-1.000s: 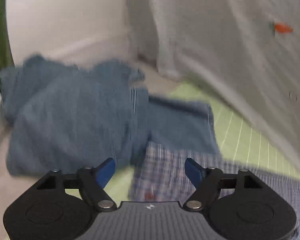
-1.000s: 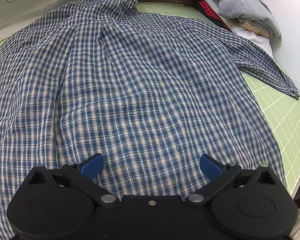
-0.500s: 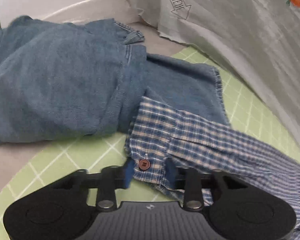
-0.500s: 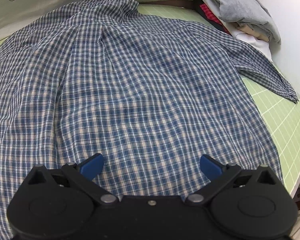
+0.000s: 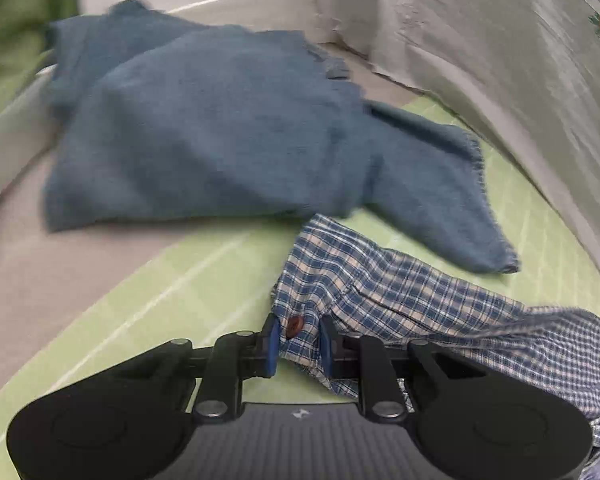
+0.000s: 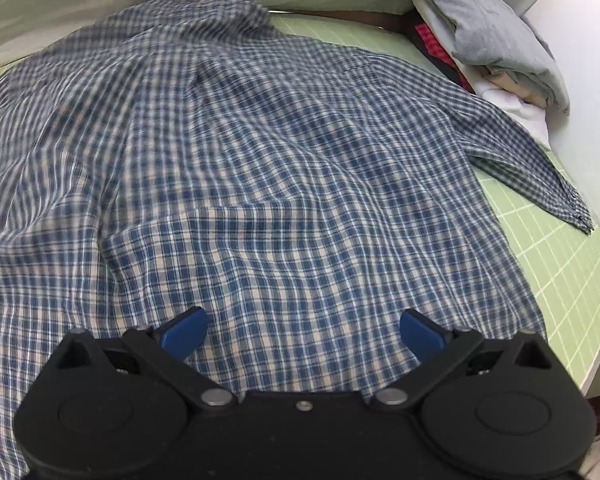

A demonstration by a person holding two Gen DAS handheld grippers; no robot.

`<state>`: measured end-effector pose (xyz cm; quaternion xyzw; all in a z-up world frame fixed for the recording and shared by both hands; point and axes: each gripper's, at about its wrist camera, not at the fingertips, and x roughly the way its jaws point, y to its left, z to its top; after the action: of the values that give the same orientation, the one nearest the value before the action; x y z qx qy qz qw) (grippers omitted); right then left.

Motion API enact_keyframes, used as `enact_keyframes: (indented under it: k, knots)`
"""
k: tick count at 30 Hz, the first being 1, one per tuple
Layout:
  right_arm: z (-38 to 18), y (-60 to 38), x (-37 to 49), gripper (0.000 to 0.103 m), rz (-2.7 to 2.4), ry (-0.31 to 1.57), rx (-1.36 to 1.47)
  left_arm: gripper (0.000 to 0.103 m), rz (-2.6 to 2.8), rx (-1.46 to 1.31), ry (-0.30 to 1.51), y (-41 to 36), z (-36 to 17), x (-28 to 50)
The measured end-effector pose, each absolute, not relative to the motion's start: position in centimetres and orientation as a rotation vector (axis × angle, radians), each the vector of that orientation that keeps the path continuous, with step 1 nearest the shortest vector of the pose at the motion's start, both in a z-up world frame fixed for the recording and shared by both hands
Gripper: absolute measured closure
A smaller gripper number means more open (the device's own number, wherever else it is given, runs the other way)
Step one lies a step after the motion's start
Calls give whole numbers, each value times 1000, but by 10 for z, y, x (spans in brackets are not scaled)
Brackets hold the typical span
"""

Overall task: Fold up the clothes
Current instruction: 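Grasp the buttoned sleeve cuff with the left gripper and lay it across the shirt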

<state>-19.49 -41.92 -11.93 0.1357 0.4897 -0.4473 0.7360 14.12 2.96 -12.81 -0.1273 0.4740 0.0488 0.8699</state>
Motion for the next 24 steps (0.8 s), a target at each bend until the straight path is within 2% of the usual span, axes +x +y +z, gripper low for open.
enact_keyframes:
  k: [7,10,14,19,24]
  knots:
    - [-118,-431,-216,0,-910,1048,360,78,159,-259,960,46,-111,102]
    - [-116,-439,-225,0,-851,1049,383,67,173,-251,943,49,-102,84]
    - [-109,-447,-229,0,-776,1064,357,39,183,-238,916,48,-88,62]
    - [-88,-459,-239,0,-710,985,271,34,62,-218,865,-4,-55,38]
    - [-78,-492,-225,0,-675,925,197,29,-119,-114,854,-94,-35,25]
